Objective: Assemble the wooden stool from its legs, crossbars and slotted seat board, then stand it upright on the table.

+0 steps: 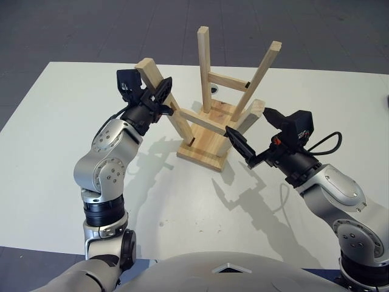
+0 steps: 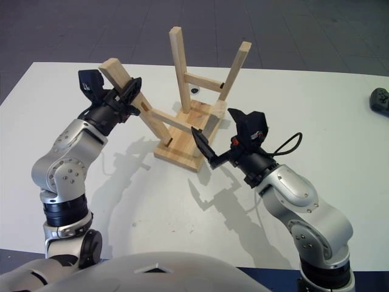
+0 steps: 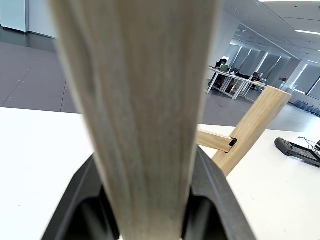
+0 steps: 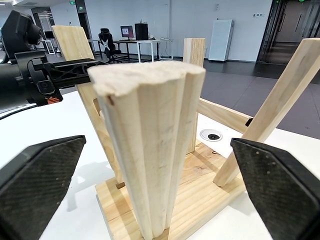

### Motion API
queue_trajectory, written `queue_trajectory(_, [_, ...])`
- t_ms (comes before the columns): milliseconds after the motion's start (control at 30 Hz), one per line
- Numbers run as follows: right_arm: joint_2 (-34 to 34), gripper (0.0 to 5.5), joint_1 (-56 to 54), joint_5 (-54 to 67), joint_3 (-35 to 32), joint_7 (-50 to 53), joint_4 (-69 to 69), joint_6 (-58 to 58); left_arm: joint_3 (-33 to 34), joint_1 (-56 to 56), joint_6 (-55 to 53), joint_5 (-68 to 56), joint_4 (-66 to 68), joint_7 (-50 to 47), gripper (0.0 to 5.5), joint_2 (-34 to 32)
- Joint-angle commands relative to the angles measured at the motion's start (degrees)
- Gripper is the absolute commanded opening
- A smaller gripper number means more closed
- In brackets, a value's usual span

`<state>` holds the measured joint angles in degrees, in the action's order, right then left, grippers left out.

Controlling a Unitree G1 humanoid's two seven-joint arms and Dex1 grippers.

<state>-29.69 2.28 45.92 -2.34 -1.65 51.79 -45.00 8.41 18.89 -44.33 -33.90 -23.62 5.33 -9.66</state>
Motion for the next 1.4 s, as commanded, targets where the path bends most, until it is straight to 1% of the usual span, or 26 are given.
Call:
queue_trajectory(33, [-0.20, 5.40, 0.32, -0.92, 0.02, -0.45, 0.33, -0.72, 0.07, -2.34, -2.72, 1.22, -0.88, -1.35, 1.05, -1.44])
queue_trajectory(233, [-0.07, 5.40, 0.47, -2.04, 0.44, -1.02, 0.29, -0.71, 1.58, -3.22, -4.86, -0.75, -1.95, -4.81, 1.05, 1.58])
queue_trajectory(533, [0.01, 5.40, 1.02, -3.07, 0.72, -1.62, 0.46, -0.59, 0.84, -2.67, -4.78, -0.48, -1.99, -5.11, 1.05, 0.90])
queue_trajectory(667, [0.42, 5.40, 1.58, -2.39, 0.16, -2.96, 0.19, 0.02, 1.03, -2.43, -5.68, -2.18, -2.43, -4.78, 1.05, 1.24])
queue_trajectory(767, [1.15, 5.40, 2.74, 5.72, -4.87, -7.63, -0.61, 2.24, 1.22, -2.01, -5.86, -2.64, -2.10, -3.98, 1.05, 0.57])
queue_trajectory(900, [-1.72, 5.40, 0.41, 20.35, -11.94, -11.94, -2.63, 3.26, 0.64, -1.61, -6.13, -2.67, -0.99, -1.87, 1.05, -0.44])
queue_trajectory(1000, [-4.39, 5.40, -2.81, 20.94, -12.51, -14.50, -6.10, 3.04, 0.21, -1.47, -6.28, -2.19, -0.25, -0.15, 1.05, -2.07])
queue_trajectory(1100, [-6.96, 5.40, -5.25, 19.93, -11.41, -18.33, -9.56, 2.72, -0.18, -1.12, -6.32, -1.84, 0.31, 0.64, 1.05, -2.68])
queue_trajectory(1233, [-9.43, 4.76, -7.30, 17.68, -9.06, -24.26, -13.37, 2.61, -1.25, -1.44, -6.45, -1.99, 0.22, 0.65, 1.05, -2.01])
queue_trajectory(1400, [-11.24, 3.97, -8.89, 16.72, -8.56, -28.26, -15.73, 2.47, -1.57, -1.09, -6.42, -1.91, 0.84, 0.75, 1.05, -1.85])
